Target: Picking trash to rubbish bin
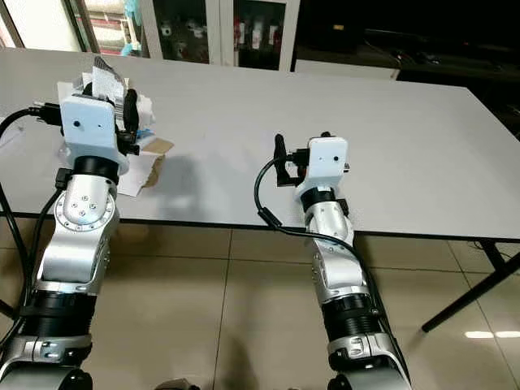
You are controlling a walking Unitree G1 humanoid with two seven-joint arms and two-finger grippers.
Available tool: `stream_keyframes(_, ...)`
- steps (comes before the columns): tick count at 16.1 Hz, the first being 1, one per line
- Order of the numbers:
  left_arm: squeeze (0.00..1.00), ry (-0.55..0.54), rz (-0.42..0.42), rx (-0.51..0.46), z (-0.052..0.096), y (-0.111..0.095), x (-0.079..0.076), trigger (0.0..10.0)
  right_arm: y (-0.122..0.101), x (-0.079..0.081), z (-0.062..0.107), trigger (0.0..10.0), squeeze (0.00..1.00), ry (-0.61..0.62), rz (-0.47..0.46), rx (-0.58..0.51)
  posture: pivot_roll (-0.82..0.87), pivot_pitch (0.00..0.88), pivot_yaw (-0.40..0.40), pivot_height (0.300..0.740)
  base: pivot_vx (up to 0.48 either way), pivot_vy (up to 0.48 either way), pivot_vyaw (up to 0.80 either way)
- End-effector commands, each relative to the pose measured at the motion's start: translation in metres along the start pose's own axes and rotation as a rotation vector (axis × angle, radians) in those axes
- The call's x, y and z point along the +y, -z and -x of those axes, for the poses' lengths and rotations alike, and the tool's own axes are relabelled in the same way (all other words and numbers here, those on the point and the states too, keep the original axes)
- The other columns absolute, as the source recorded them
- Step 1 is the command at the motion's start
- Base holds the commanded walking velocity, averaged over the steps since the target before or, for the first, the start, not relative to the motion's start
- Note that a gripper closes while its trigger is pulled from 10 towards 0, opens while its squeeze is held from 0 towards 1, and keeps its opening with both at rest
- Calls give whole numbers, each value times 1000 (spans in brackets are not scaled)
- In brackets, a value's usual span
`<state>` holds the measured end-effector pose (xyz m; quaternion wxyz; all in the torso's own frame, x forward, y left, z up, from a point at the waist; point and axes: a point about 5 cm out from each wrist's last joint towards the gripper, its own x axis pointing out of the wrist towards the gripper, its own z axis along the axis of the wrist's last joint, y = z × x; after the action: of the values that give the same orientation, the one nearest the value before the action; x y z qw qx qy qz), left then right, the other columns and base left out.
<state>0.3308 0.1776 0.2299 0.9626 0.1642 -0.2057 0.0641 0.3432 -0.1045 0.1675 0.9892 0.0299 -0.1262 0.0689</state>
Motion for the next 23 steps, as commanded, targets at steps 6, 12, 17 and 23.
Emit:
stream_keyframes(6, 0, 6, -4, -9, -2, -3, -3, 10000, -4, -3, -2, 10000, 0, 7, 0, -9, 21, 56, -71, 740, 0, 0, 0)
stream_keyframes(12, 0, 6, -4, -9, -2, -3, -3, 10000, -4, -3, -2, 10000, 0, 7, 0, -9, 21, 56, -71, 740, 0, 0, 0)
stream_keyframes(17, 0, 6, -1, -6, 0, -2, -4, 10000, -1, -2, -1, 10000, 0, -12, -1, 5, 20, 67, -78, 740, -304, 0, 0)
stream_keyframes(23, 0, 5, 4, -4, -1, -3, -4, 10000, -2, -2, -2, 10000, 0, -15, -1, 8, 19, 66, -79, 740, -392, 0, 0)
